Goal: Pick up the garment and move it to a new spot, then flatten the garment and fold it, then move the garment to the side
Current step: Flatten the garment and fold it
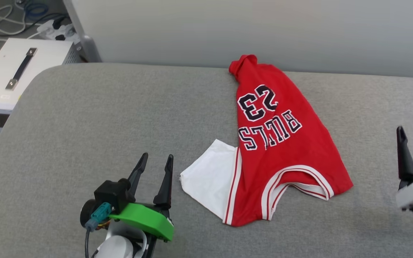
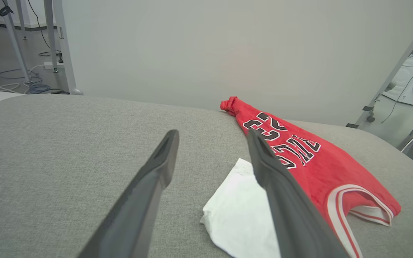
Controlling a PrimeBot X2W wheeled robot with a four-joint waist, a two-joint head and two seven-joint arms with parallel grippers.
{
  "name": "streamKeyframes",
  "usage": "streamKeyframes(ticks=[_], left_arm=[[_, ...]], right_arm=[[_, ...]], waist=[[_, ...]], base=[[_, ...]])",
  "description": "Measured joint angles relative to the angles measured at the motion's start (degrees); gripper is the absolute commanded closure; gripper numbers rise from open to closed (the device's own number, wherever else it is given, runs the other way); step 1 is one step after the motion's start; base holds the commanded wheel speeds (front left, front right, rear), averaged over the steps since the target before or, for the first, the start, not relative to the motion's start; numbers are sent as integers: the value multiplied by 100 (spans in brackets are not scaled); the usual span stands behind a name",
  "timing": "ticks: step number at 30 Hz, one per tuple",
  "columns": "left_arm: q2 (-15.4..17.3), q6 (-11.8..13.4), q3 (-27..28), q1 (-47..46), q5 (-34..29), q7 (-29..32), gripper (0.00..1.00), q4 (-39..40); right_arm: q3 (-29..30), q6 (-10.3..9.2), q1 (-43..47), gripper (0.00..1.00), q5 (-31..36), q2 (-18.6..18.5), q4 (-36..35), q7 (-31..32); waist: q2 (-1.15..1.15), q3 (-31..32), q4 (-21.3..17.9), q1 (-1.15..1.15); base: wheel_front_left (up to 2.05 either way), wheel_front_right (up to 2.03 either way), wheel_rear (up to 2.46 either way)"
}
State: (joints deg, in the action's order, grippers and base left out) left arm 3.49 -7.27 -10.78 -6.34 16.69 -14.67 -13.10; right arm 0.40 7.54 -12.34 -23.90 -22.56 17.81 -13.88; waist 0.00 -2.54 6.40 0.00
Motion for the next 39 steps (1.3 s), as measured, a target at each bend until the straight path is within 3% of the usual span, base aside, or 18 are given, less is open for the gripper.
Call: streamKeyframes(ticks=[6,11,24,32,39], left_arm=[[-4,0,-9,161,0,1,0,7],[-13,0,-26,236,-7,1,0,1],[15,0,-210,102,-122,64,0,-659],[112,154,-227,-467,-16,1536,0,-1221],[359,488,-254,-831,-171,2369,0,-1537]], right_arm=[[543,0,900,0,380,771,-1099,151],[646,0,1491,0,579,1328,-1699,177],[576,0,1582,0,610,1410,-1808,203],[532,0,1580,0,677,1389,-1777,313],[489,0,1546,0,710,1390,-1722,310]], waist=[[0,130,-159,0],[0,92,-179,0],[0,-14,-392,0],[0,-170,-609,0],[0,-451,-771,0]], base=[[0,0,0],[0,0,0],[0,0,0],[0,0,0],[0,0,0]])
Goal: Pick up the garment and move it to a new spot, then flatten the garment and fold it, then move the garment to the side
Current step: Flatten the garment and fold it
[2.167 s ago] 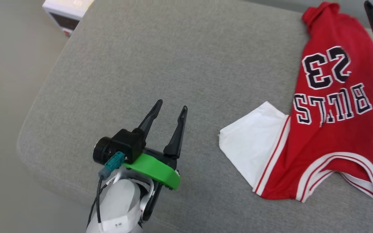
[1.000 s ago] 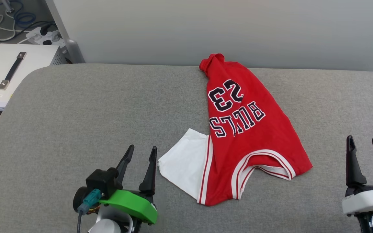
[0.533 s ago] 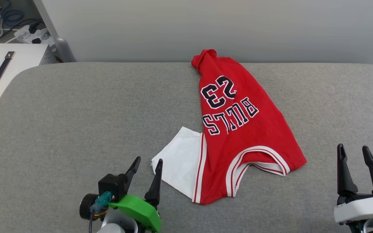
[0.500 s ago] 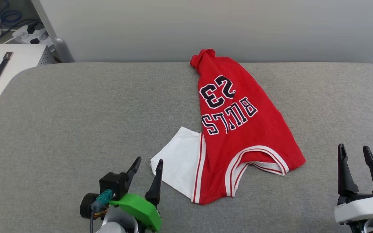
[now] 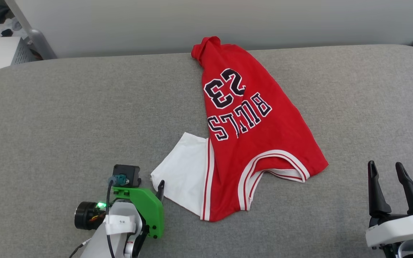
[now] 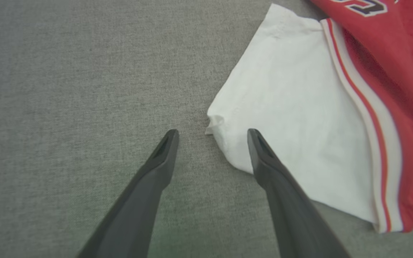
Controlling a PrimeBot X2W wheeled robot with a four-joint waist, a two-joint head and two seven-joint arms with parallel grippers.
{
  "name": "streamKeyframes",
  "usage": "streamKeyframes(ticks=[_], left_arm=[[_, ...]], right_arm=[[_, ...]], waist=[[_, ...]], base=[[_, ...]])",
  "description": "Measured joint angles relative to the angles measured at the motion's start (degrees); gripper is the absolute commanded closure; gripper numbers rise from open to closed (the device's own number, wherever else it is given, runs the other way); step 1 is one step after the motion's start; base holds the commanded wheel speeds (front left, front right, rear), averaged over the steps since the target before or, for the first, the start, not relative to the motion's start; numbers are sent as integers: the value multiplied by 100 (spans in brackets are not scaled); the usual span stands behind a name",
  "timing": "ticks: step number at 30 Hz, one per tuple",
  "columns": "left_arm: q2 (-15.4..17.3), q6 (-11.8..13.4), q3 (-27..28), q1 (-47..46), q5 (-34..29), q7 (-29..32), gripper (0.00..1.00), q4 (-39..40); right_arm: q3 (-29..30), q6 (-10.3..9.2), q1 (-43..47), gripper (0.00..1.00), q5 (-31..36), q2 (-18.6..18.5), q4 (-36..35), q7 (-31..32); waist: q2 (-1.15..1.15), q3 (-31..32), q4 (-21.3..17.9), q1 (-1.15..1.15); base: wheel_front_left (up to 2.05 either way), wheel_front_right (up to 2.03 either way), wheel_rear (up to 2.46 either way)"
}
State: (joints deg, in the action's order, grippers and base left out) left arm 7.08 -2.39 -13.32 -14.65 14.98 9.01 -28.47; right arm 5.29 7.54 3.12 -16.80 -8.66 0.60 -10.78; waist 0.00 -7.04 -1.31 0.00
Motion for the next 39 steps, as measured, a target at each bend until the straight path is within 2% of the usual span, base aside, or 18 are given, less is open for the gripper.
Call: streamKeyframes(ticks=[6,7,9,14,19,23,32,39], left_arm=[[22,112,-33,-194,-23,193,0,-203],[36,100,-53,-222,-25,252,100,-244],[38,57,-52,-262,-2,258,100,-245],[31,87,46,-298,20,-256,100,-233],[174,334,403,-297,131,-967,100,-187],[371,471,678,-291,218,-1251,100,-144],[613,606,987,-64,425,-1194,100,-275],[690,666,964,-29,467,-1117,100,-809]], right_arm=[[-40,0,-112,0,-1,7,92,-60],[-56,0,-118,0,-1,5,113,-65],[-81,0,-124,0,-1,8,148,-71],[-104,0,-131,0,2,2,232,-90],[-118,0,-131,0,20,-15,299,-82],[-99,0,-122,0,52,-49,323,-55],[-76,0,-97,0,107,-37,338,66],[-37,0,-98,0,170,13,409,181]], waist=[[0,-235,-125,0],[0,-266,-142,0],[0,-311,-166,0],[0,-349,-114,0],[0,-238,39,0],[0,-101,178,0],[0,69,562,0],[0,33,732,0]], base=[[0,0,0],[0,0,0],[0,0,0],[0,0,0],[0,0,0],[0,0,0],[0,0,0],[0,0,0]])
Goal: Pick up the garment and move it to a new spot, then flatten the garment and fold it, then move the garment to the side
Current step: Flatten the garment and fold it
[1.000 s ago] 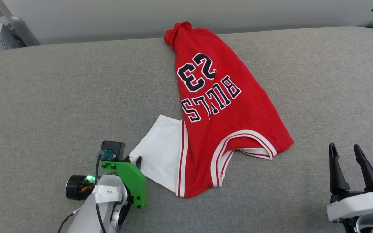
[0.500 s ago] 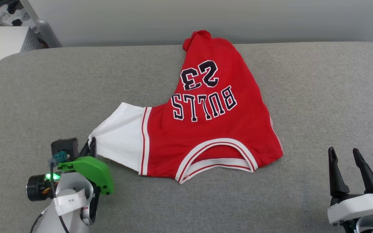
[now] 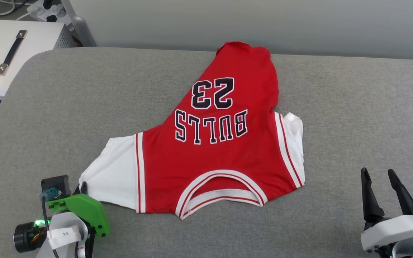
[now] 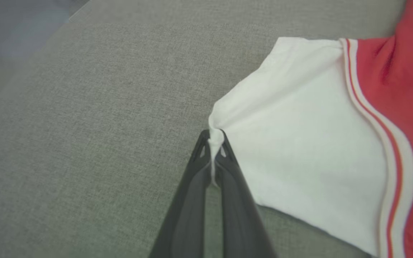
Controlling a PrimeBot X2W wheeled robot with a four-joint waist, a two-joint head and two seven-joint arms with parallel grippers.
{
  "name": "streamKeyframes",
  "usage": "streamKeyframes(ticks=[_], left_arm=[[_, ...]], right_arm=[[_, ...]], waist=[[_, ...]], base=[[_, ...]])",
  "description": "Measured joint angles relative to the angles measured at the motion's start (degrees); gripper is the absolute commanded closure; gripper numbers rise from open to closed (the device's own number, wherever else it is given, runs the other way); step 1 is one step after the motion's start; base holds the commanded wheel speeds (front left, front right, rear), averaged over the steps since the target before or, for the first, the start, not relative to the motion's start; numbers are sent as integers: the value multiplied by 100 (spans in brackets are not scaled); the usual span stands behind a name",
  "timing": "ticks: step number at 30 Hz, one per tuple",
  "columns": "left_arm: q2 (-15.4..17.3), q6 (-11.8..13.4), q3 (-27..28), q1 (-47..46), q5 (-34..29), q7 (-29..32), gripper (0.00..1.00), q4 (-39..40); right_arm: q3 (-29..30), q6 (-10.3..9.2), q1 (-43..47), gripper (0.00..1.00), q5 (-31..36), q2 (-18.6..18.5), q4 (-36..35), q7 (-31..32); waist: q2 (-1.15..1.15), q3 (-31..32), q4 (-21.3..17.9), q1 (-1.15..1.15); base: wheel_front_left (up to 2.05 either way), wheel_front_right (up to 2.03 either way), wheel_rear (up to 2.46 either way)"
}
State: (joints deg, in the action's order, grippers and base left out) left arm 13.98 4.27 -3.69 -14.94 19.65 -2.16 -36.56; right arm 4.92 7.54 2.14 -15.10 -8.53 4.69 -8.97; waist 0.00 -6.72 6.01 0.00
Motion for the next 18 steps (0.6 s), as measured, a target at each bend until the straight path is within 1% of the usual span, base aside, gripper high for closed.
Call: streamKeyframes(ticks=[1,2,7,10,14,16,18], left_arm=[[-1,0,-23,0,-2,-8,59,-54],[-5,-8,-59,-4,-3,-48,0,-91],[-127,-123,-204,-51,-24,-459,0,-87],[-187,-371,-372,-120,-67,-864,0,114],[-339,-643,-649,-164,-246,-1192,0,690],[-382,-767,-827,-154,-404,-1243,0,1034],[-454,-809,-918,-87,-556,-1249,0,1488]], right_arm=[[5,0,-1,0,11,9,13,9],[13,0,-2,0,21,15,24,15],[32,0,-2,0,36,23,60,75],[31,0,-2,0,44,-2,68,180],[-18,0,-8,0,41,-170,37,476],[-96,0,-27,0,20,-291,3,740],[-232,0,-113,0,-97,-439,-33,1162]], waist=[[0,-4,14,0],[0,-5,29,0],[0,22,123,0],[0,62,201,0],[0,126,336,0],[0,155,411,0],[0,184,494,0]], base=[[0,0,0],[0,0,0],[0,0,0],[0,0,0],[0,0,0],[0,0,0],[0,0,0]])
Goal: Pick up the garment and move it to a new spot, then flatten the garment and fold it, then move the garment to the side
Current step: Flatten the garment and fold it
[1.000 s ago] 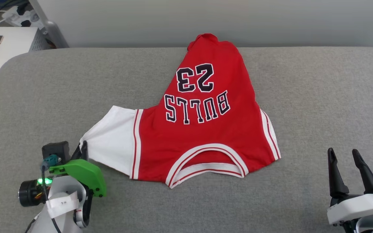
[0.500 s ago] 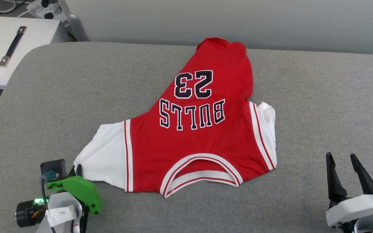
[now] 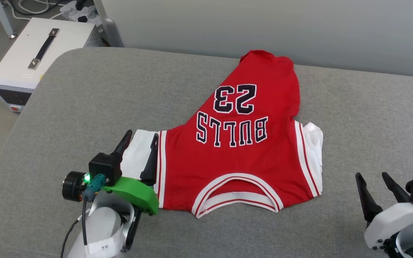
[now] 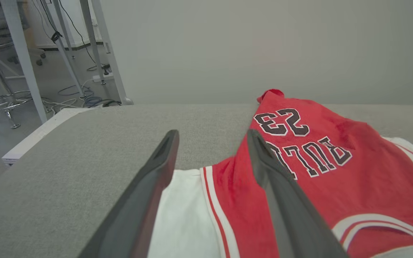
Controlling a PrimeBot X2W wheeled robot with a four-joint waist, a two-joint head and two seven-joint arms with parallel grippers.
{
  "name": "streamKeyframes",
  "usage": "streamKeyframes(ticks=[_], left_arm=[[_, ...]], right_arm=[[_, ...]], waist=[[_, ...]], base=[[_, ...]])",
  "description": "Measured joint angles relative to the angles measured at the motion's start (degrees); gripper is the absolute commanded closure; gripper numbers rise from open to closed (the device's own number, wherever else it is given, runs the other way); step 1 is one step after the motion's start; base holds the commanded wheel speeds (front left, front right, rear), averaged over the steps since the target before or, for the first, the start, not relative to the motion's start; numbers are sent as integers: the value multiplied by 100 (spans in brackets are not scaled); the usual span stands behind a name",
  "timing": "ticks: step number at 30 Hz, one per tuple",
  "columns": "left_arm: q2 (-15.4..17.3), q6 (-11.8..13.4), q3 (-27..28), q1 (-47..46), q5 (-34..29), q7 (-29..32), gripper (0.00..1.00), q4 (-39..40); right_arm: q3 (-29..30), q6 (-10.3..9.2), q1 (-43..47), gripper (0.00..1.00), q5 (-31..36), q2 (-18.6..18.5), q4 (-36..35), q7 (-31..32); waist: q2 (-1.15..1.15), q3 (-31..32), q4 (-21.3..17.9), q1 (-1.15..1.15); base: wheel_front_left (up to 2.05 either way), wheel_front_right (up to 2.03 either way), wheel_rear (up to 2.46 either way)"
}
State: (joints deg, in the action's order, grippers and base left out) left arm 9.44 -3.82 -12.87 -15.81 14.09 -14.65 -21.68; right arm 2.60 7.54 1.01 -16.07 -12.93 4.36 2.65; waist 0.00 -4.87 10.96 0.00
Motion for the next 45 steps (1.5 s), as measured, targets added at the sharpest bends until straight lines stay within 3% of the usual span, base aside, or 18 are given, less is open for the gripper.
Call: streamKeyframes(ticks=[3,8,16,17,23,32,33,35,45], left_arm=[[-120,-48,-67,222,-143,-2,0,587],[-226,-99,-328,528,-396,-1,0,869],[-402,-124,-503,525,-504,-2,0,976],[-442,-155,-538,517,-504,-2,0,980],[-545,-182,-553,468,-501,-2,0,961],[-587,-201,-566,334,-497,-1,0,858],[-588,-201,-561,334,-497,-1,0,858],[-592,-201,-552,333,-495,-1,0,859],[-602,-200,-468,337,-508,-1,0,767]], right_arm=[[-240,0,-270,0,-163,-323,-18,789],[-600,0,-983,0,-648,-887,35,2417],[-625,0,-2252,0,-1251,-1255,571,4703],[-609,1,-2575,0,-1276,-1292,836,5234],[-606,0,-3028,0,-1147,-1337,1321,5672],[-887,0,-3193,0,-844,-1502,1763,5717],[-902,0,-3193,23,-847,-1521,1786,5718],[-968,0,-3193,100,-859,-1567,1806,5718],[-1053,1,-2983,100,-1174,-1560,1838,5259]], waist=[[0,22,119,0],[0,-18,337,0],[0,-292,649,0],[0,-428,776,0],[0,-726,1044,0],[0,-1041,1388,0],[0,-1063,1415,0],[0,-1095,1446,0],[0,-930,1267,0]], base=[[0,0,0],[0,0,0],[0,0,0],[0,0,0],[0,0,0],[0,0,0],[0,0,0],[0,0,0],[0,0,0]])
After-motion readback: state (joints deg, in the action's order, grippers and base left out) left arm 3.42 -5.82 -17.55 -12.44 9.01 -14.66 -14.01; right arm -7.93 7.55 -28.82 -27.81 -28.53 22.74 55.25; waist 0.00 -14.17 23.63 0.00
